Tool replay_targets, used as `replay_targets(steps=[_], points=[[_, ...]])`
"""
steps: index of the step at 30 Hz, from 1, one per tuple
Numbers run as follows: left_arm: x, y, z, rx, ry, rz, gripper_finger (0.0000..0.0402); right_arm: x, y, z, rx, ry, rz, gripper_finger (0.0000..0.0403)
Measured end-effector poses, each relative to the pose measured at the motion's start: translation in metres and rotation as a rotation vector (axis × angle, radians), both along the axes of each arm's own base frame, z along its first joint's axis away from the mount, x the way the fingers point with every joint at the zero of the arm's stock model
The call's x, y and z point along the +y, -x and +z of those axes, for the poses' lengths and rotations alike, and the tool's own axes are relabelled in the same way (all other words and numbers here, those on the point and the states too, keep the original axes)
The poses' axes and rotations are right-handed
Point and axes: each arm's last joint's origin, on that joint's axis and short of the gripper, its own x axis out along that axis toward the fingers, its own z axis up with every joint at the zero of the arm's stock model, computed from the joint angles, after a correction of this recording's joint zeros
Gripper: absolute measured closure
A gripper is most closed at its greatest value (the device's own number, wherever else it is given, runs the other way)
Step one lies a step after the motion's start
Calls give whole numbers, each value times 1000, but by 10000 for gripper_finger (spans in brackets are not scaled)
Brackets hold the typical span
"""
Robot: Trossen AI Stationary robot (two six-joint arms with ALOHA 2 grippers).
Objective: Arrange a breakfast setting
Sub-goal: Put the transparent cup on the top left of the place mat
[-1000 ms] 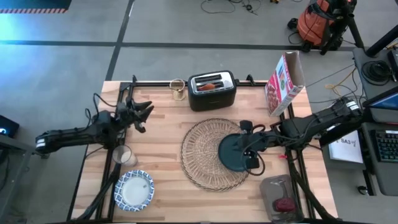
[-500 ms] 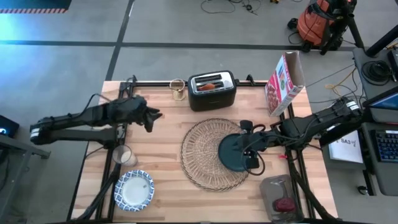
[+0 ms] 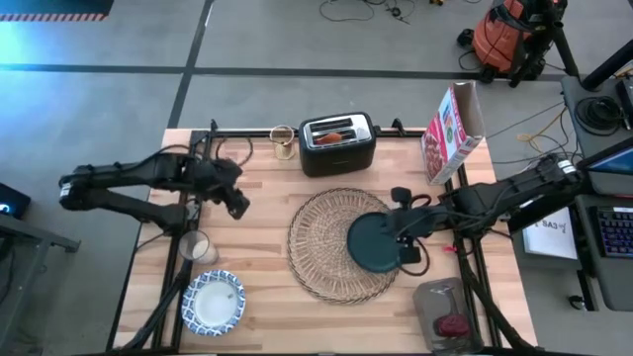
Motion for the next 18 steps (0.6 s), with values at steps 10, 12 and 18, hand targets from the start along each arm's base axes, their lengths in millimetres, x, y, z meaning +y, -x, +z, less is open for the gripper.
replay_targets(steps=[10,12,18], points=[[-60,5,14,160,201,68,290,-6,19,-20,-37,-20,-6,335],[-68,8,17,225,207,112,290,-7,22,-25,-31,-21,-10,335],[-92,10,19,348,191,184,290,-9,26,-37,-28,-30,-19,335]])
